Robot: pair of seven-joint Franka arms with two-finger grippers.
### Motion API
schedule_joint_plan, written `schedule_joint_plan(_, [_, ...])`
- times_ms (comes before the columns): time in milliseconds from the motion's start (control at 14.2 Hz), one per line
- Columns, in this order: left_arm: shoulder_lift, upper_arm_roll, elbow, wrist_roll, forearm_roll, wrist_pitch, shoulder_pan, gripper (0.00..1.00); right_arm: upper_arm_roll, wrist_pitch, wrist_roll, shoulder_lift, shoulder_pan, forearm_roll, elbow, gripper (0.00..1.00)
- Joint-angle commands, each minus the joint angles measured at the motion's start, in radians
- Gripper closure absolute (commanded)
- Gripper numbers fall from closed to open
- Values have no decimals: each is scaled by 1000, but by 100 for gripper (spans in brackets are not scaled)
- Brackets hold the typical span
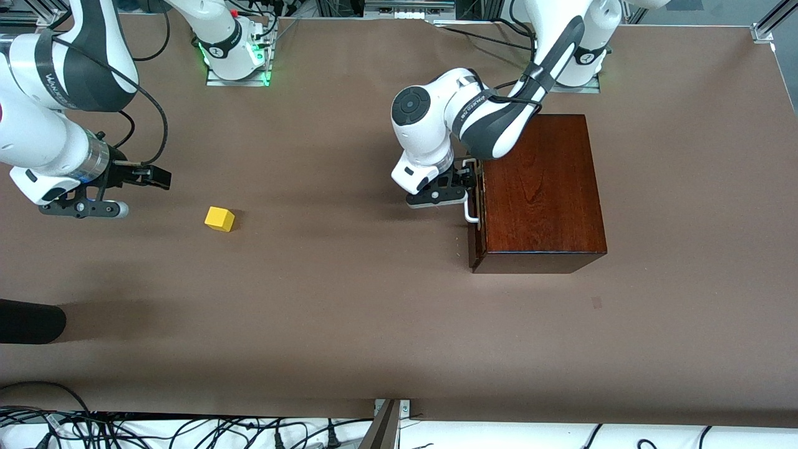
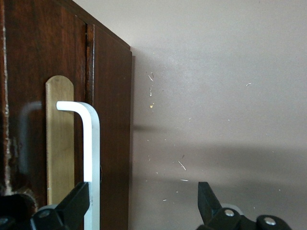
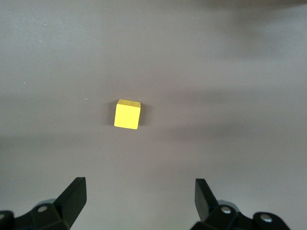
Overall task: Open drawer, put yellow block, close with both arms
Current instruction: 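Close the left gripper on the white drawer handle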
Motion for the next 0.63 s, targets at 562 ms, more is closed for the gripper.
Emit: schedule_joint_plan(562, [-44, 2, -66, 9, 24, 6, 14, 0, 0, -17, -1, 14, 7, 14, 25, 0])
